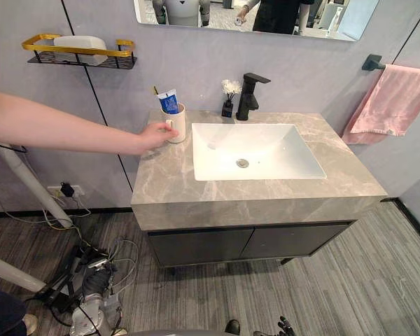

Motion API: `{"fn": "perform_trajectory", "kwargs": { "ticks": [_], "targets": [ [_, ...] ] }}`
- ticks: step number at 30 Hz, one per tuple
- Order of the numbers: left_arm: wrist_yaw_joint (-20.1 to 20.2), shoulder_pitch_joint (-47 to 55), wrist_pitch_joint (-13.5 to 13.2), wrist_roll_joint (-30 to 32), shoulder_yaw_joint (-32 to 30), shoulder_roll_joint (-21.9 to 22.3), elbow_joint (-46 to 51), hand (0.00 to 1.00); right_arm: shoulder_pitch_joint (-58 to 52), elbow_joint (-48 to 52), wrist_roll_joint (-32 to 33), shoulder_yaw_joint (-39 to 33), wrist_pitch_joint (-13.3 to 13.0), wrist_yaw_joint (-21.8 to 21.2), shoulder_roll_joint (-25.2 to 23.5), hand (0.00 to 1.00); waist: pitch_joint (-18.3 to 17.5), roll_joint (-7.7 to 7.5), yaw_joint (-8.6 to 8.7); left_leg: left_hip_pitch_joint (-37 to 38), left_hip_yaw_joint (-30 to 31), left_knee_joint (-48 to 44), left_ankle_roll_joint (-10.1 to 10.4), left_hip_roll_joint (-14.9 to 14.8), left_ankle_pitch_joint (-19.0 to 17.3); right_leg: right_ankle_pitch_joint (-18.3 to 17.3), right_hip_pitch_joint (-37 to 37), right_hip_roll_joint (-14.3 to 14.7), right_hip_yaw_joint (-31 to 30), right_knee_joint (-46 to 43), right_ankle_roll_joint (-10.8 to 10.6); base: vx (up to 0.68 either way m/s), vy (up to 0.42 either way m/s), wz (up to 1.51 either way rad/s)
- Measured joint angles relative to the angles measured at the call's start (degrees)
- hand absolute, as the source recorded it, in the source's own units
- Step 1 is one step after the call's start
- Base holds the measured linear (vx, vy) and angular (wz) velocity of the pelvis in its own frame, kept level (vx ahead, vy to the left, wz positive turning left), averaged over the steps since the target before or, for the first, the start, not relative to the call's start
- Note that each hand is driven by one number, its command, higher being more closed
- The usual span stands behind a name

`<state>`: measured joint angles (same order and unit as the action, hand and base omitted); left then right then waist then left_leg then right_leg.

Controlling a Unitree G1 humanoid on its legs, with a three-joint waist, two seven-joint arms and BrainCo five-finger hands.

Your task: Organize washtable

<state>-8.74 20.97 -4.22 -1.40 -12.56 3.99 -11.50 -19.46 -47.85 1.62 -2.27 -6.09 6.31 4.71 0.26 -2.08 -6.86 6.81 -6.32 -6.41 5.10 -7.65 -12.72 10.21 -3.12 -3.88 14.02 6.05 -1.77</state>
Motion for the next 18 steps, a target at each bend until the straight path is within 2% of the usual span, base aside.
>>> {"fn": "perform_trajectory", "kwargs": {
  "ticks": [9,18],
  "targets": [
    [-0.05,-0.09,0.41,1.16,0.78,-0.01,-3.99,1.00,0.14,-0.15,0.01,-0.11,0.01,0.22,0.53,0.00,0.36,0.97,0.16,0.78,-0.02,0.57,0.01,0.03,-0.01,-0.24,0.46,0.06,-0.09,0.00,-0.34,0.02,0.011,0.00],
    [-0.07,-0.12,0.58,2.05,1.26,-0.04,-3.99,1.00,0.78,-0.29,0.00,-0.13,0.02,0.24,0.86,0.00,0.96,1.51,1.38,1.17,0.03,0.63,0.00,-0.02,-0.05,-0.44,0.88,0.13,-0.05,0.01,-0.39,0.00,0.000,0.00]
  ]
}}
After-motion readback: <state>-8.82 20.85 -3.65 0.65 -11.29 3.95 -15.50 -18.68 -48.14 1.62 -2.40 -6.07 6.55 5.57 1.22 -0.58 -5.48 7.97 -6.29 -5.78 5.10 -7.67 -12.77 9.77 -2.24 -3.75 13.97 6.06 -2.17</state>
